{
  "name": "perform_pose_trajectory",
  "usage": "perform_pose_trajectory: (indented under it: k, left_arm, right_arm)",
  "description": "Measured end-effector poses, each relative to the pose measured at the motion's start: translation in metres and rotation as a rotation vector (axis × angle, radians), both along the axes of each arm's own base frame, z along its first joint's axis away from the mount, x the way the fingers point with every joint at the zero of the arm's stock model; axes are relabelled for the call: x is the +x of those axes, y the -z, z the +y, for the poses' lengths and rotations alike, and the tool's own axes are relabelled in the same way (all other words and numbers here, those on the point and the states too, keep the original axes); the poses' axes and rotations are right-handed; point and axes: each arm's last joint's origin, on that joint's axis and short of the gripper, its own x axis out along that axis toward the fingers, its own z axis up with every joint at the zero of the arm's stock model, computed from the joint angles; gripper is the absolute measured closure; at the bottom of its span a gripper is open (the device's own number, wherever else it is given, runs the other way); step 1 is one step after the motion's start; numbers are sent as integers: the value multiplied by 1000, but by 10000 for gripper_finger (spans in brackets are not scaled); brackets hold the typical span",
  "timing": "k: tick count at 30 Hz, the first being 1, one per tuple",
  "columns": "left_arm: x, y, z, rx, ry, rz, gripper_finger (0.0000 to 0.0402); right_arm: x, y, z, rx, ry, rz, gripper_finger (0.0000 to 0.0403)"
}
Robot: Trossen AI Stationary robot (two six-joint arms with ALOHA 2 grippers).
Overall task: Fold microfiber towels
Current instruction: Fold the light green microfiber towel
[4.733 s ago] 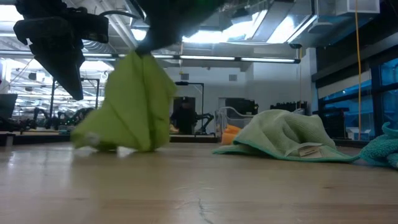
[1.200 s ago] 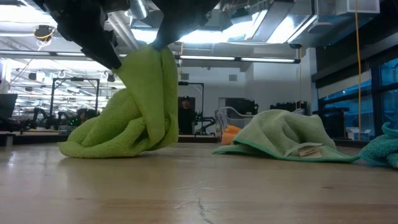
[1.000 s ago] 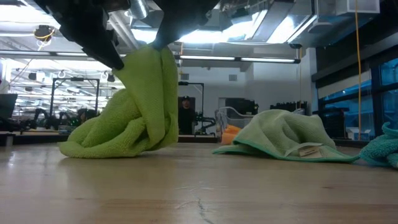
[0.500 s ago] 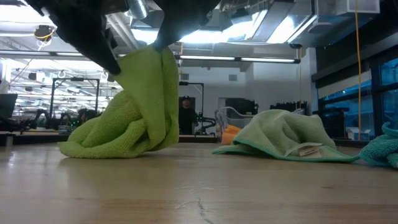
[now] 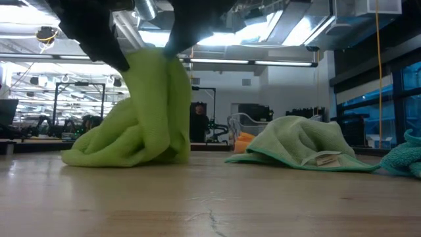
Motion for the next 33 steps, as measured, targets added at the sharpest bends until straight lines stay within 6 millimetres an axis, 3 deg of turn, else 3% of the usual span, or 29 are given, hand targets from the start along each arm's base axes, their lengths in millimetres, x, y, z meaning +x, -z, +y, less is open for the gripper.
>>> perform_pose_trajectory:
  k: [4,10,17,23,27,33]
  left_arm:
    - [-1,1,0,6,-1,17,401]
    - [-3,2,1,12,-3,35,401]
    - [-3,2,1,12,-4,34,401]
    - [-3,2,1,12,-4,34,401]
    - [-3,2,1,12,-4,34,401]
    - [-3,2,1,12,-4,33,401]
  right_arm:
    - [-6,7,2,162,3,62,351]
    - [-21,17,2,262,165,156,334]
    - [-47,37,25,309,296,239,328]
    - [-49,67,34,314,281,99,328]
    - [-45,78,24,469,435,-44,328]
    - [-42,87,2,473,462,-15,328]
